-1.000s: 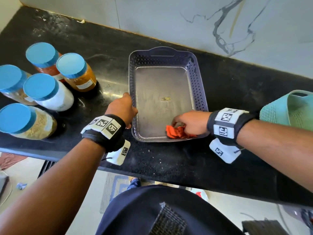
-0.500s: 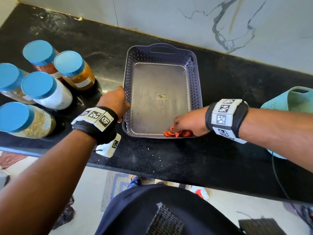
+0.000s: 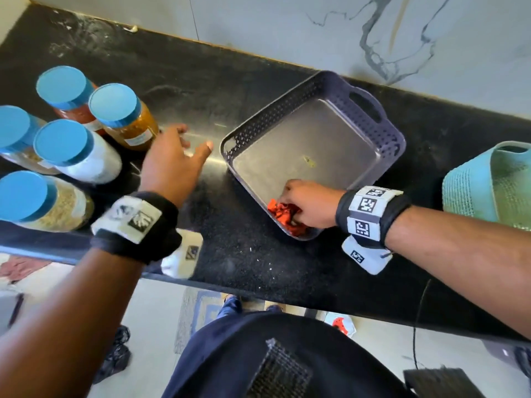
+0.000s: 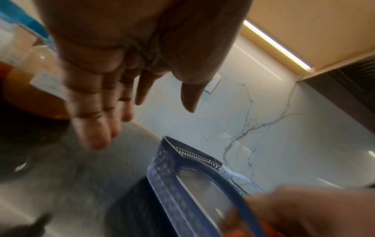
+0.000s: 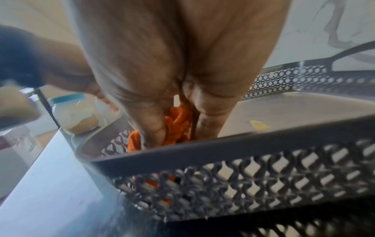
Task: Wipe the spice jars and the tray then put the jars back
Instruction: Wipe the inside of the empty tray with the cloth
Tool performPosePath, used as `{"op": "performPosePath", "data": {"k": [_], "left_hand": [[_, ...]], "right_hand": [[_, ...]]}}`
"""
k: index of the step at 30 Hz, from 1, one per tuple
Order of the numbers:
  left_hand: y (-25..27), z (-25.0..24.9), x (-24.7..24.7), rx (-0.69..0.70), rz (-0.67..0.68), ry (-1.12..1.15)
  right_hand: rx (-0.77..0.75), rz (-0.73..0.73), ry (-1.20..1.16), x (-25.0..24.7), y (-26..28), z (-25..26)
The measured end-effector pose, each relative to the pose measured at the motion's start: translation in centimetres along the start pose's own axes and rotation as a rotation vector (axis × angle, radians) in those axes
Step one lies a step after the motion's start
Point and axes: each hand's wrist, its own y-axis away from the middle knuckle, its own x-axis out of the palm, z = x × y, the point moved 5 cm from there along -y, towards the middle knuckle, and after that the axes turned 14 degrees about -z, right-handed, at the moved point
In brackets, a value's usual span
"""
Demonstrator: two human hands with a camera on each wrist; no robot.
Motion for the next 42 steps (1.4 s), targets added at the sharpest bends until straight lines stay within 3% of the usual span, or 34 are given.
{"op": "performPosePath", "data": {"k": [2, 4, 6, 10, 14, 18, 25, 29, 33, 36, 42], "left_hand": [[3.7, 0.6, 0.9, -0.132, 0.142, -0.059], [7.5, 0.0, 3.1, -0.298, 0.382, 0.058], [9.4, -1.1, 5.4, -0.396, 0.532, 0.196], [8.2, -1.7, 7.8, -0.253, 0.471, 0.097], [7.5, -2.3, 7.5, -0.234, 0.447, 0.013], [6.8, -3.3, 6.8, -0.167, 0.359, -0.126], [6.7, -3.6, 6.8, -0.106, 0.401, -0.216], [6.5, -3.4, 6.5, -0.083, 0.408, -0.238], [6.1, -3.2, 6.0, -0.048, 0.346, -0.269], [5.7, -3.0, 6.1, -0.071, 0.352, -0.269], [5.2, -2.8, 6.6, -0.051, 0.345, -0.313]], "right_hand": [[0.023, -0.081, -0.042, -0.3, -1.1, 0.5], [0.055, -0.125, -0.054, -0.7, -1.6, 0.9], [0.067, -0.159, -0.069, -1.1, -1.8, 1.4], [0.035, -0.156, -0.085, -1.0, -1.7, 2.6], [0.068, -0.095, -0.134, -0.2, -1.6, 2.4], [-0.075, -0.001, -0.061, 0.3, -1.0, 2.5], [-0.257, 0.102, 0.134, 0.0, 0.6, -1.9], [-0.188, 0.141, 0.253, -0.5, 2.8, -6.8], [0.007, 0.102, 0.252, -1.6, 4.1, -9.7], [0.095, 0.074, 0.124, -1.8, 3.9, -7.3], [0.002, -0.003, -0.222, -0.3, -0.5, 1.9]]}}
